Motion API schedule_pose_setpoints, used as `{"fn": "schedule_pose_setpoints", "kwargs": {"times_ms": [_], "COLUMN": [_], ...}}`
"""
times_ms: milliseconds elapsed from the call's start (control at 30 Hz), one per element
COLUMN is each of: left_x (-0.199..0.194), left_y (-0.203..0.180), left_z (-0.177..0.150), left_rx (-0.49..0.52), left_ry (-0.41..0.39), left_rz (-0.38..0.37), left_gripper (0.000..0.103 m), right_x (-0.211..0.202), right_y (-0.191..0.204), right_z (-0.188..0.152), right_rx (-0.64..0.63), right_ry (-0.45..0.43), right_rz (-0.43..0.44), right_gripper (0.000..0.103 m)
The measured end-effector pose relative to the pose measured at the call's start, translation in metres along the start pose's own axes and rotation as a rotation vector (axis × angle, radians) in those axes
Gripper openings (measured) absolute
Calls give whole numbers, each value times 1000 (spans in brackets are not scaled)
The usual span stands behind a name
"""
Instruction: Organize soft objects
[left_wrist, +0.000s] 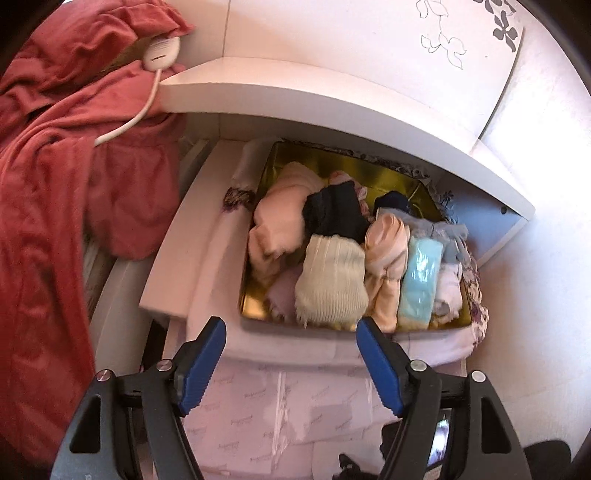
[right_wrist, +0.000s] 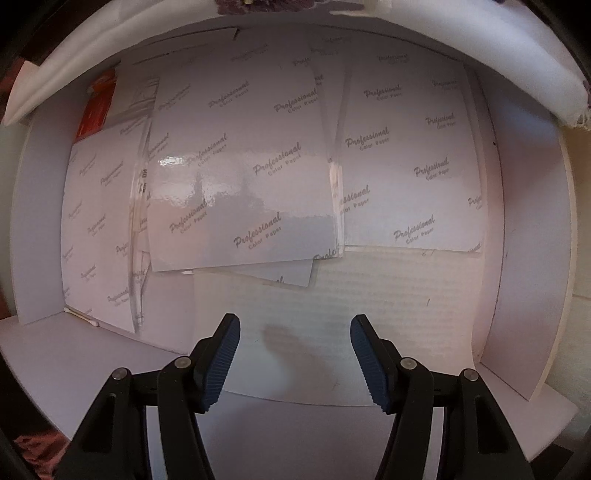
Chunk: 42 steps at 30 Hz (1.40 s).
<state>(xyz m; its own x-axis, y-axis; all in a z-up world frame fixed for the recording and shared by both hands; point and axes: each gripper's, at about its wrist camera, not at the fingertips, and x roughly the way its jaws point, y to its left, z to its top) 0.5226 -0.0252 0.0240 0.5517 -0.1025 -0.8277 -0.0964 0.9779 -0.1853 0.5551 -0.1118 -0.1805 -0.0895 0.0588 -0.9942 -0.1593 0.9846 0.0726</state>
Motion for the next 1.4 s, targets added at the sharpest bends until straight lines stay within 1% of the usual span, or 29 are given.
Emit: {"fn": "schedule_pose_setpoints", "kwargs": {"times_ms": [100,367,467,700,967,1100,1167,1400], "left_x": [-7,-6,-6,-9,-10,-13,-16,-37], "left_y": [8,21,23,18,21,22,19,10], "left_z": [-16,-61,-71,-84,-94,-94,-93,-88], "left_rx": [-8,-11,-6,36,34,30,37,49], "left_ry": [10,89,101,96,103,99,85,13], "left_rz": [15,76,101,135,153,164,171,139], "left_gripper": [74,74,74,74,74,74,74,74], "right_x": [-1,-7,-13,-40,-60,-73,-82,-113], "right_y": [3,7,7,7,11,12,7,4], "right_z": [-1,-5,-6,-7,-13,-18,-16,-21], "right_rx": [-6,-11,-11,12,22,35,44,89], "right_ry": [-6,-26,-54,-136,-170,-191,-207,-290], "right_rz": [-14,-48,-66,-65,-67,-64,-58,-43], "right_gripper": [64,65,65,68,69,70,70,71]}}
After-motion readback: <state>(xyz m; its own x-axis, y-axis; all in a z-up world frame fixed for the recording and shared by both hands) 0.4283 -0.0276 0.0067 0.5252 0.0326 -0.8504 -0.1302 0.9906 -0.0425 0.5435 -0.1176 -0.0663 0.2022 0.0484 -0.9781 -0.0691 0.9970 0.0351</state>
